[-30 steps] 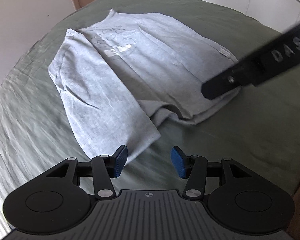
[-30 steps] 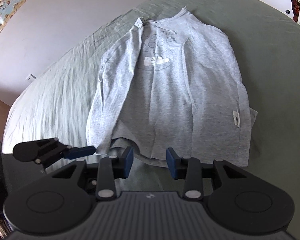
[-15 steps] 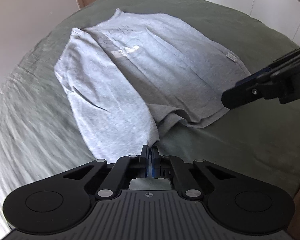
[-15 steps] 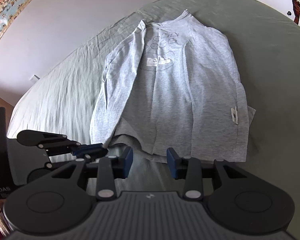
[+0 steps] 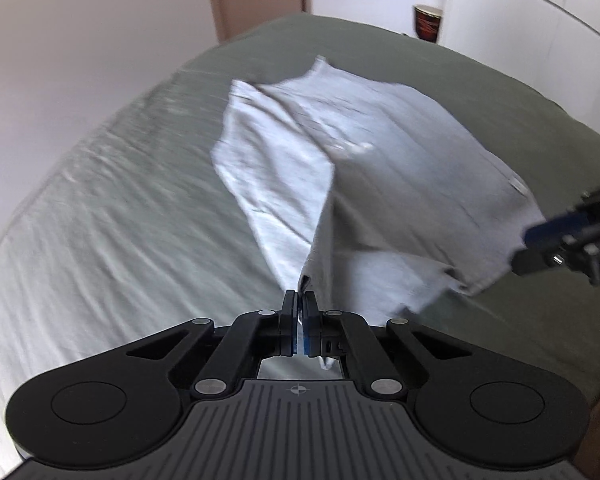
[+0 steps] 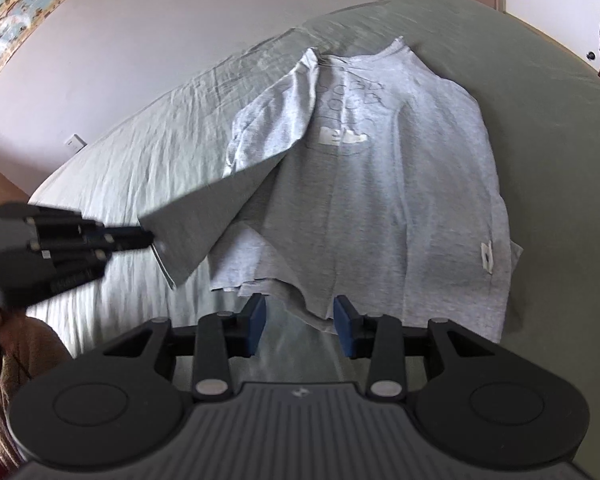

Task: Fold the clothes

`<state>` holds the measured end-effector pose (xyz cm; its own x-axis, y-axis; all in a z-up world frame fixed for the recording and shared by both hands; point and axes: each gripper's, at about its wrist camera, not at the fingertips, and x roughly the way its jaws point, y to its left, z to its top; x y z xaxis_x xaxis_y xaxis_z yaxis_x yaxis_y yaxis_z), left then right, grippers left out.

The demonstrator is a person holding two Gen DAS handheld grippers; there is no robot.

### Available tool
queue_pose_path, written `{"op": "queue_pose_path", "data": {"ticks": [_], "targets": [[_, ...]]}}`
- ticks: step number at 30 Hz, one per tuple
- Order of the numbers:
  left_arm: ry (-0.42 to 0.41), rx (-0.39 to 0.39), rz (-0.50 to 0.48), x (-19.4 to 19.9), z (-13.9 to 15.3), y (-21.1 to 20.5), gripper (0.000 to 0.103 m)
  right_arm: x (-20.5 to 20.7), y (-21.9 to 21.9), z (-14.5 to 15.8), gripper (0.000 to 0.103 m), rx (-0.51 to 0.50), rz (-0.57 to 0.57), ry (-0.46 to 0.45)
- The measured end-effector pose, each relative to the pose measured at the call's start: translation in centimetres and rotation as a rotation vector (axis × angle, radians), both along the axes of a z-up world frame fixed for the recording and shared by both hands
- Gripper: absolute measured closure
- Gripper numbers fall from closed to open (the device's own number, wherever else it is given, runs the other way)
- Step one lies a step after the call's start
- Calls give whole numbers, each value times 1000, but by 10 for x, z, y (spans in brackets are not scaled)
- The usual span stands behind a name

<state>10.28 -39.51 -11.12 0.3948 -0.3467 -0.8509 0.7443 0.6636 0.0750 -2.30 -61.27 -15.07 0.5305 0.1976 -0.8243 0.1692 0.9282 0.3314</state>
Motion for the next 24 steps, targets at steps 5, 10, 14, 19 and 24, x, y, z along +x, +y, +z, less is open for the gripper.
{"op": "queue_pose_path", "data": {"ticks": [5,10,14,19,24], "targets": [[-43,7,69,33,10,22,101,6,11,5,56,-17,30,-3],[-89,22,155,74,17,48,101,13,20,6,56,-26,49,-2],[-105,50,213,102,12,66,101,20,27,4,56,-31,55,9],[-121,104,284,140,-4,87,101,30,34,-1,56,-38,65,31],[-127,134,353,171,-16,105,101,39,40,-4,56,-48,73,52]]}}
